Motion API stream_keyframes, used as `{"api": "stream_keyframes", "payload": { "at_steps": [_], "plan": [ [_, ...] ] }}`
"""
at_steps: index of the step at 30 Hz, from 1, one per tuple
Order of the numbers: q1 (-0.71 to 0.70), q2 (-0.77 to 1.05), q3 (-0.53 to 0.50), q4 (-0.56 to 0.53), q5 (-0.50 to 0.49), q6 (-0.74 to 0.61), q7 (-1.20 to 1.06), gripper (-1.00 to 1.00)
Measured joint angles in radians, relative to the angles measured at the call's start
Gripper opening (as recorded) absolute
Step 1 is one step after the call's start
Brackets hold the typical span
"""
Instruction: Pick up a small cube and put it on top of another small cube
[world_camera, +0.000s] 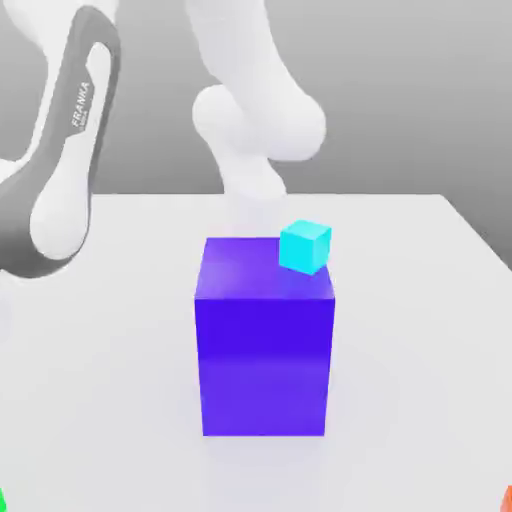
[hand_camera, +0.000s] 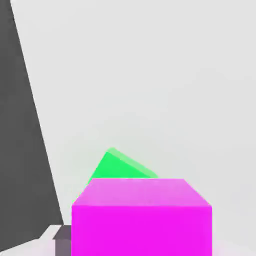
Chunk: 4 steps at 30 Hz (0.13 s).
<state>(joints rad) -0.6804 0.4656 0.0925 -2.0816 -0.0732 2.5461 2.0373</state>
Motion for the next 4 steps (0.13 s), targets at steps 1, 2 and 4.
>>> {"api": "stream_keyframes", "payload": {
  "at_steps": [1,2,4],
  "plan": [
    [0.003,0.028,-0.003,0.004,-0.004,0.024,0.002,1.00],
    [0.003,0.028,-0.003,0.004,-0.004,0.024,0.002,1.00],
    [0.003,0.028,-0.003,0.004,-0.004,0.024,0.002,1.00]
  ]
}}
